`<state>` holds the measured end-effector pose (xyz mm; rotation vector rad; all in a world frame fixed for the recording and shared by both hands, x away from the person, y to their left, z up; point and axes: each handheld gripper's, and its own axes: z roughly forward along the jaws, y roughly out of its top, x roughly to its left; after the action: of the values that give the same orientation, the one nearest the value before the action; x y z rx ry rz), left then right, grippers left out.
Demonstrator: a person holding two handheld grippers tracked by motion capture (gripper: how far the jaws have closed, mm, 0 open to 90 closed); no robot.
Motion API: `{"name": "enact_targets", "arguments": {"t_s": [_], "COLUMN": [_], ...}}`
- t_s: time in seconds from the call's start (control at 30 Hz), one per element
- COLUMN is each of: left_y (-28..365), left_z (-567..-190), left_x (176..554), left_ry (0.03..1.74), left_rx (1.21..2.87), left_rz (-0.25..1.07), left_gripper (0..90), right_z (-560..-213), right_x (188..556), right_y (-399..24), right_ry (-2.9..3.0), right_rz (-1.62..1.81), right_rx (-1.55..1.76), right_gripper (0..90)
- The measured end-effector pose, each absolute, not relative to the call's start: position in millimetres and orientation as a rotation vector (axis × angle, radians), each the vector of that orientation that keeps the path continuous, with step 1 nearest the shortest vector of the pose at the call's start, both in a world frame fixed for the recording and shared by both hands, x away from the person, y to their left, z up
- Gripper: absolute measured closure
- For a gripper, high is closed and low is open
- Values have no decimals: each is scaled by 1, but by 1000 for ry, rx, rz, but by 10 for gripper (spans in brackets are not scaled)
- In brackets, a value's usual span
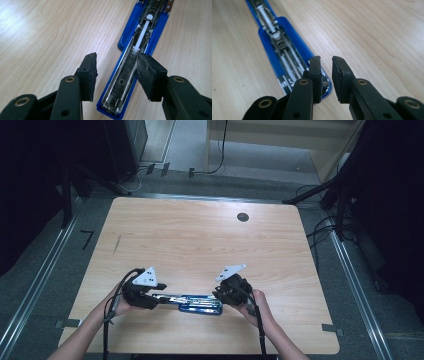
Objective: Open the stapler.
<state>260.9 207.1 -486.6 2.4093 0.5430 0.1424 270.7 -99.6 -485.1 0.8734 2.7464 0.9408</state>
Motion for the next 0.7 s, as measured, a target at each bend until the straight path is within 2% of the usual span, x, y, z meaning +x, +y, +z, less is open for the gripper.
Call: {"name": "enact_targets", "arguments": {"t_s": [0.13, 0.23, 0.37, 0.47, 0.57, 0.7], "left_y": [205, 204, 205, 203, 203, 203], "left_z": [-495, -497, -497, -498, -497, -497], "left_x": [258, 258, 255, 253, 253, 253], "left_ry": [513, 508, 487, 472, 464, 466], "left_rx": [2496, 2501, 2505, 2509, 2517, 2516], "left_rz": [139, 146, 137, 124, 134, 136], "left_gripper": [501, 511, 551, 591, 593, 591], "right_z": [-486, -485, -481, -477, -474, -473], "right_x": [270, 270, 271, 274, 277, 278], "right_y": [-99, -99, -104, -115, -128, -143], "right_ry": [2772, 2778, 2754, 2720, 2673, 2601], "right_rz": [935, 932, 946, 948, 920, 862], "right_rx": [873, 876, 893, 960, 1051, 1141], "right_gripper": [783, 776, 722, 605, 472, 387]}}
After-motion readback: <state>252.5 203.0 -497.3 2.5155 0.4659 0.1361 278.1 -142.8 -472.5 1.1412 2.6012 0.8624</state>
